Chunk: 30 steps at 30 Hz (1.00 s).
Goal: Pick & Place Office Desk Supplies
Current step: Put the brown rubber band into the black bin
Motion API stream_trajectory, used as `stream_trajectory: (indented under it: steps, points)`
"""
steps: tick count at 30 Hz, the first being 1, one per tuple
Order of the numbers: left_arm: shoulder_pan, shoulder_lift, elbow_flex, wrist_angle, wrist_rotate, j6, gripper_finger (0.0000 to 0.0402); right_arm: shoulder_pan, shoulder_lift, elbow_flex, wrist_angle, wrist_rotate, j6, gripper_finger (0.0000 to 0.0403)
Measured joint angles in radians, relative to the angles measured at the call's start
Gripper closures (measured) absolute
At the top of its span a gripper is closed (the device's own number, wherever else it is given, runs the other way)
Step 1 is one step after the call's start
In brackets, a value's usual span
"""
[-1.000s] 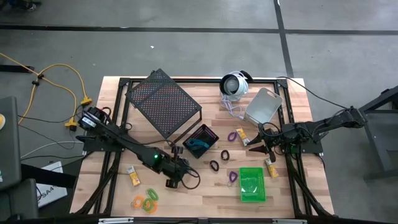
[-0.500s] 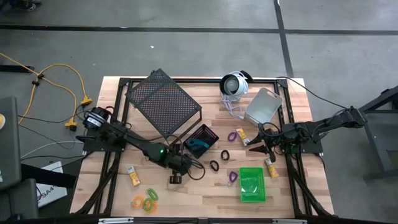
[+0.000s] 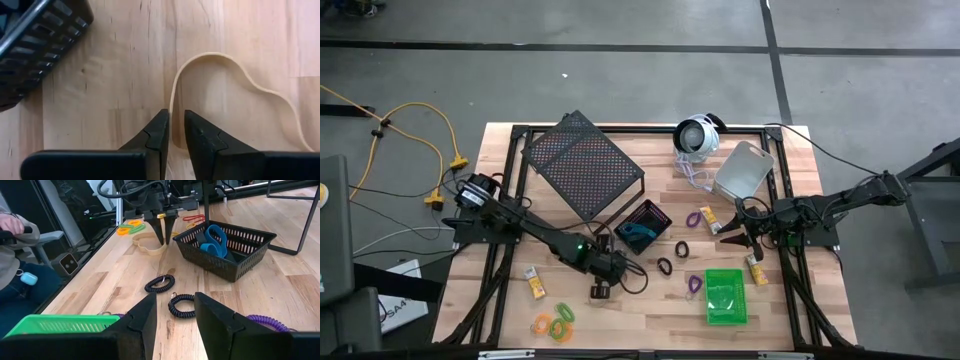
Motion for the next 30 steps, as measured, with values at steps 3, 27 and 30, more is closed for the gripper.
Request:
stream_trajectory:
  steps: [3, 27, 30]
  points:
    - [0.001, 0.002, 0.000, -0.004, 0.002, -0.002, 0.0346, 0.000, 0.000, 0.000, -0.001, 0.000, 0.000, 0.0283]
    - [0.001, 0.002, 0.000, 0.006, 0.002, -0.003, 0.0400, 0.000, 0.000, 0.000, -0.001, 0.000, 0.000, 0.0283]
    - [0.001, -0.003, 0.001, 0.031, 0.002, -0.002, 0.0400, 0.000, 0.000, 0.000, -0.001, 0.000, 0.000, 0.0283]
